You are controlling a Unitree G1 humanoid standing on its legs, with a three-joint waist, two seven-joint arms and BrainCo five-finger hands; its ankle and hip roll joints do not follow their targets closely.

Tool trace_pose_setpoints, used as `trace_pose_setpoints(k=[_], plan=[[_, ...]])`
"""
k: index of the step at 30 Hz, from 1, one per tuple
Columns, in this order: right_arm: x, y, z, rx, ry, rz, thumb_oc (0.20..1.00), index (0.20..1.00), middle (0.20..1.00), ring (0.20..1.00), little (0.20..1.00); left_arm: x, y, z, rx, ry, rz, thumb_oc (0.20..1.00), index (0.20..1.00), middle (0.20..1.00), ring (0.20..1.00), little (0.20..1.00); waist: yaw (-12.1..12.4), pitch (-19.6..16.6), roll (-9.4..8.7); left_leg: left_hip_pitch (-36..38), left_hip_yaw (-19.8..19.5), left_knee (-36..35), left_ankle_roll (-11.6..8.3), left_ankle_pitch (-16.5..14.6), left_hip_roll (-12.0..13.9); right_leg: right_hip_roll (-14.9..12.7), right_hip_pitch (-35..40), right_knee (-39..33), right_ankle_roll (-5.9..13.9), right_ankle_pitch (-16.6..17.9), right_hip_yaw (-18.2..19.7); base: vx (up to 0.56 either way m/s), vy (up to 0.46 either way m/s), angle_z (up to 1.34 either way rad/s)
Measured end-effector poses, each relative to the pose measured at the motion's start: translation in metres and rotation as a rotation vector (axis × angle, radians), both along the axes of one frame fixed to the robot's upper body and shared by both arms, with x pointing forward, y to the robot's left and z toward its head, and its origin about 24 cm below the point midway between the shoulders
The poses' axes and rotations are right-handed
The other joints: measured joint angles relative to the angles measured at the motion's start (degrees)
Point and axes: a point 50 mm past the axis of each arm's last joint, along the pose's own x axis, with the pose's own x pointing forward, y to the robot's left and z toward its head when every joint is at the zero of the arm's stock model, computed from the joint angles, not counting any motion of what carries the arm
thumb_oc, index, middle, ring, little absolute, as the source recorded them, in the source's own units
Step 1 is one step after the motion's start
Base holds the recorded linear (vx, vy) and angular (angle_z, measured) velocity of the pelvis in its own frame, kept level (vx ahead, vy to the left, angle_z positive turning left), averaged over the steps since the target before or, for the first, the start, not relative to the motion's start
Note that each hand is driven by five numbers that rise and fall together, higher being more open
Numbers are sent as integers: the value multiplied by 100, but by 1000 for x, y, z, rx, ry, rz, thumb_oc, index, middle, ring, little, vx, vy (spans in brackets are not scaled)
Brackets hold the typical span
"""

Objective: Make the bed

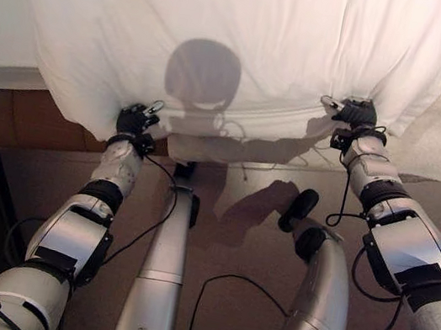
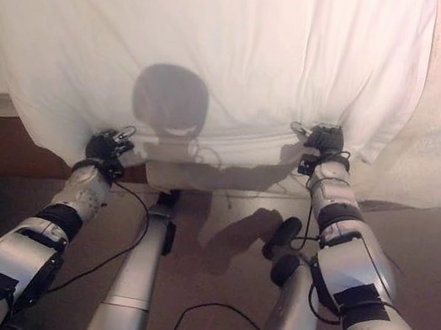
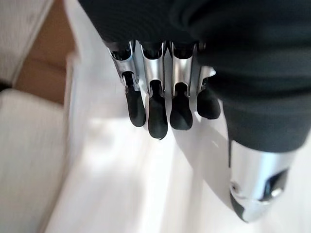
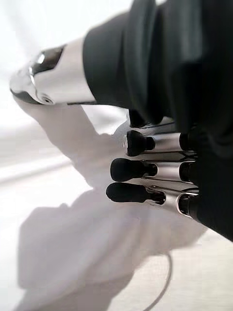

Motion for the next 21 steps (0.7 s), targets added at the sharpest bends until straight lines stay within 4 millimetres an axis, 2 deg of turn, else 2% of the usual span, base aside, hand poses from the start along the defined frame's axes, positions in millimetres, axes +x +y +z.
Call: trace_pose_setpoints(k=[5,7,11,14,21], plan=[[-11,-39,8,-44,-17,-149,1000,1000,1000,1000,1000,-15,30,-5,10,22,147,1000,1000,1000,1000,1000,4,1,-1,-67,0,63,13,-33,-9,-13,-48,58,15,-39,-1,1,-1,1],[-16,-52,14,-72,-31,-208,1000,1000,1000,1000,1000,-26,47,-7,47,44,219,1000,1000,1000,1000,1000,6,1,-2,-70,1,64,14,-35,-12,-18,-51,61,16,-45,0,0,0,0],[-20,-61,21,-93,-55,-257,1000,1000,1000,1000,1000,-39,67,-4,120,42,283,1000,1000,1000,1000,1000,13,2,-4,-69,3,66,15,-36,-16,-22,-51,64,16,-46,4,0,0,0],[-21,-62,21,-103,-62,-285,1000,1000,1000,1000,1000,-40,69,-1,122,25,306,1000,1000,1000,1000,1000,12,3,-6,-72,4,83,14,-41,-17,-21,-53,70,16,-46,12,0,0,0],[-29,-74,12,-127,-56,-397,1000,1000,1000,1000,1000,-50,67,-11,125,12,344,1000,1000,1000,1000,1000,16,5,-9,-69,14,167,22,-105,-39,-23,-48,111,55,-76,66,0,8,0]])
